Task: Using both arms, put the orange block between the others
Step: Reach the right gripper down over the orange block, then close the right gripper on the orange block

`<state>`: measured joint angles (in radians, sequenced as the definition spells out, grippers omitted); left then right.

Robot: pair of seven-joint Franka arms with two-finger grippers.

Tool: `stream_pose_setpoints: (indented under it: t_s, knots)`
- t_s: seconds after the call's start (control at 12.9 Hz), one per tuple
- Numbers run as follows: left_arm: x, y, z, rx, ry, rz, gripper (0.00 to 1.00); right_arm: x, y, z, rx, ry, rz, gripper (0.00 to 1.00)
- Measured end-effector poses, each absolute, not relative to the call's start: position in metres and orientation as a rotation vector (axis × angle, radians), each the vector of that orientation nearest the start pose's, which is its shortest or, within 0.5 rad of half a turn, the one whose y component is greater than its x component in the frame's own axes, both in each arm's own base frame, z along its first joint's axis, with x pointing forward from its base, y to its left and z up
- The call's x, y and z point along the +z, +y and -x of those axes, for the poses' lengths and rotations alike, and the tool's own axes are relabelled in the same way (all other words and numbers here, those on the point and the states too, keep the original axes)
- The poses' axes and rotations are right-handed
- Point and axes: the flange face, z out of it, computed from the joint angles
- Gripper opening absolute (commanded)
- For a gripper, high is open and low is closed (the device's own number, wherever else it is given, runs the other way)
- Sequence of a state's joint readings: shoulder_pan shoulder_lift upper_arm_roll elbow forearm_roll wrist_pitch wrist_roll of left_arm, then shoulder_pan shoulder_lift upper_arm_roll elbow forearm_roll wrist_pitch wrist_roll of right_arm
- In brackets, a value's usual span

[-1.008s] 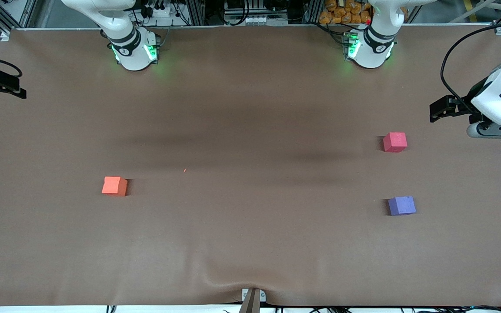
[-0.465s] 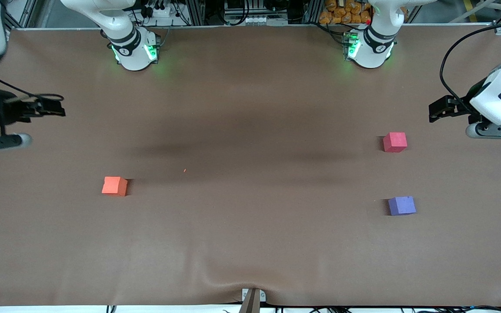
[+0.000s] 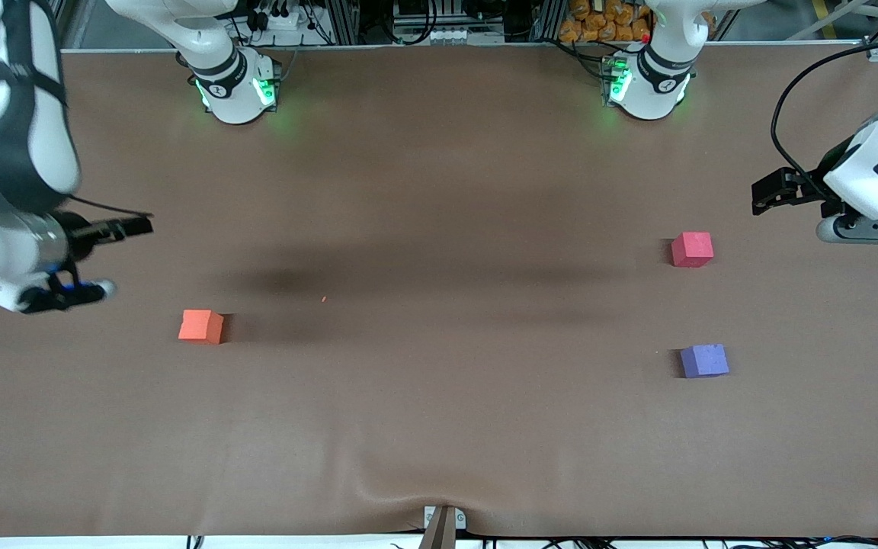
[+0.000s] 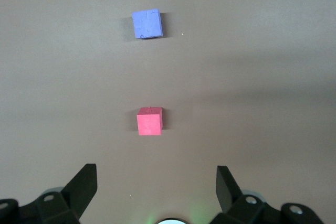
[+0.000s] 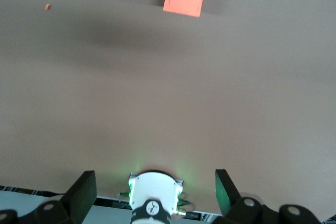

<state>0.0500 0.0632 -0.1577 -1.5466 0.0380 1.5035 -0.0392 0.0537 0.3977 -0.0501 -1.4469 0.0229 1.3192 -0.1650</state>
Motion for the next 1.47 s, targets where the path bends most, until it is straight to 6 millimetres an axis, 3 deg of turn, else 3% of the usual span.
stream_pose_setpoints:
  t_s: [0.23,0.39,1.09,1.24,1.32,1.4,1.47]
  knots:
    - [0.596,-0.053,-0.563,0.159,0.105,3.100,1.00,0.353,0.006,-0.622,0.762,-0.235,2.991,1.00]
    - [0.596,-0.053,-0.563,0.159,0.105,3.100,1.00,0.318,0.005,-0.622,0.699,-0.228,3.007,1.00]
    - [0.595,-0.053,-0.563,0.160,0.105,3.100,1.00,0.223,0.003,-0.643,0.514,-0.184,3.032,1.00]
    - [0.595,-0.053,-0.563,0.160,0.105,3.100,1.00,0.212,0.001,-0.646,0.481,-0.178,3.042,1.00]
    - [0.595,-0.054,-0.563,0.160,0.105,3.100,1.00,0.207,0.000,-0.647,0.471,-0.175,3.045,0.87]
    - [0.595,-0.054,-0.563,0.160,0.105,3.100,1.00,0.204,0.000,-0.647,0.468,-0.173,3.046,0.63]
    - [0.595,-0.054,-0.563,0.160,0.105,3.100,1.00,0.203,0.000,-0.647,0.464,-0.170,3.047,0.46]
